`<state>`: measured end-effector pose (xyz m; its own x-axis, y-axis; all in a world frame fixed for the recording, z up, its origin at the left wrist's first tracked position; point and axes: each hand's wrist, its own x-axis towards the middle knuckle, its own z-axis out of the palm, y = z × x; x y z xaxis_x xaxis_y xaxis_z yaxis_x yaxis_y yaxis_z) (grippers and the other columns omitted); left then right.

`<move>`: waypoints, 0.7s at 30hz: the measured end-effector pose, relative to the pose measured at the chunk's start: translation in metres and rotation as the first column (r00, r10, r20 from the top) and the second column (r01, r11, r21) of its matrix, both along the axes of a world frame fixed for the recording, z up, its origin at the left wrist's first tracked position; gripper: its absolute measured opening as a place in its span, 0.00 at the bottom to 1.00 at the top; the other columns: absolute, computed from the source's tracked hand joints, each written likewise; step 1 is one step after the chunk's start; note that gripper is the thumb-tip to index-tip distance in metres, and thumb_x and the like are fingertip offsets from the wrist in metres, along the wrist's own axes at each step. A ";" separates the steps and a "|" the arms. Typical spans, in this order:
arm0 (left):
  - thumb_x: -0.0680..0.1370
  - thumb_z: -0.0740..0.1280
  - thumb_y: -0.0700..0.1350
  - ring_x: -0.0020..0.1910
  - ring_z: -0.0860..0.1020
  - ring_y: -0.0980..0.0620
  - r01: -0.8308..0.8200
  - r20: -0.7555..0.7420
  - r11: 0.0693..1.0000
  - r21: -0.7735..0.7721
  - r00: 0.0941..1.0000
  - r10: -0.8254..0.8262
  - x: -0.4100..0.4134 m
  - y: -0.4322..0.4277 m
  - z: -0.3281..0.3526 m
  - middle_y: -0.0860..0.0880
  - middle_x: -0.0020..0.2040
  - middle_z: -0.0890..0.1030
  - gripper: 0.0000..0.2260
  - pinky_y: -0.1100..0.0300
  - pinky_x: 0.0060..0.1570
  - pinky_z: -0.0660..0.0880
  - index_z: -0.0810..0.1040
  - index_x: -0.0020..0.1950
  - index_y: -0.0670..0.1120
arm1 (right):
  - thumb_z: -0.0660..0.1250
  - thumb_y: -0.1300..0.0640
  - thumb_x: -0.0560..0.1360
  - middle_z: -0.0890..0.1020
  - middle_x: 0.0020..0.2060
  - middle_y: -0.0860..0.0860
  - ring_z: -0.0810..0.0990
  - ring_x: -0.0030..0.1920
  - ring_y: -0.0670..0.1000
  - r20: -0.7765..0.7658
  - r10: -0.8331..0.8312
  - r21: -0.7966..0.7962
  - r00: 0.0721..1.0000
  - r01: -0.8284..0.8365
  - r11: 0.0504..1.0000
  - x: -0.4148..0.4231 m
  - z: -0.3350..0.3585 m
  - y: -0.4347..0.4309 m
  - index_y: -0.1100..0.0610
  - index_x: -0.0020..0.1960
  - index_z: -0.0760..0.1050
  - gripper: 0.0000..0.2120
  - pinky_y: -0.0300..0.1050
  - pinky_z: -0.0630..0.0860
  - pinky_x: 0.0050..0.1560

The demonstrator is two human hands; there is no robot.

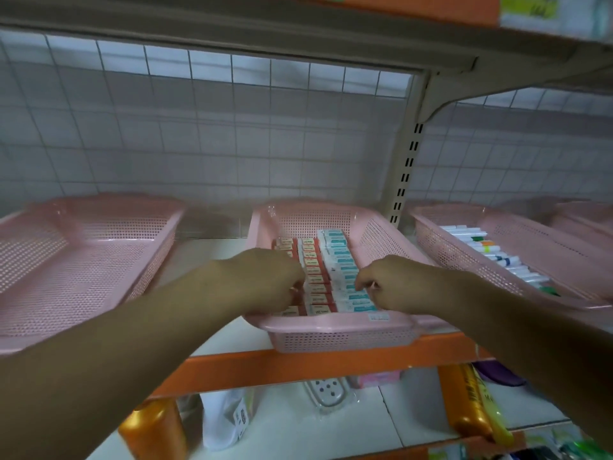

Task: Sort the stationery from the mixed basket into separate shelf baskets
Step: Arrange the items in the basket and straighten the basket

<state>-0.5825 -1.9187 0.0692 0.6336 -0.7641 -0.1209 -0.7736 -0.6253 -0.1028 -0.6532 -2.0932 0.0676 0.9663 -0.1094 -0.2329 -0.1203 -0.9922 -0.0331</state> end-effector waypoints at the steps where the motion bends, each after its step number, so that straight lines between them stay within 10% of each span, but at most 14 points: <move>1: 0.80 0.59 0.49 0.58 0.75 0.52 -0.004 -0.026 1.000 -0.021 1.000 0.003 0.000 0.003 -0.003 0.51 0.62 0.77 0.14 0.59 0.57 0.72 0.73 0.65 0.52 | 0.60 0.62 0.78 0.74 0.64 0.52 0.74 0.59 0.51 -0.012 -0.019 0.013 1.000 0.019 1.000 0.000 -0.001 0.000 0.54 0.67 0.71 0.18 0.40 0.70 0.55; 21: 0.77 0.60 0.48 0.59 0.74 0.51 -0.121 -0.107 0.989 -0.081 0.988 0.112 0.000 -0.003 -0.017 0.52 0.62 0.77 0.15 0.59 0.57 0.70 0.76 0.63 0.54 | 0.57 0.61 0.78 0.76 0.60 0.55 0.75 0.58 0.54 -0.120 -0.069 -0.073 0.990 0.060 0.996 0.026 -0.026 -0.004 0.58 0.66 0.71 0.18 0.42 0.71 0.53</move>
<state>-0.5820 -1.9217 0.0524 0.7066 -0.6963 -0.1256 -0.6987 -0.7147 0.0314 -0.6270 -2.0970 0.0421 0.9216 -0.1904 -0.3382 -0.1829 -0.9816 0.0542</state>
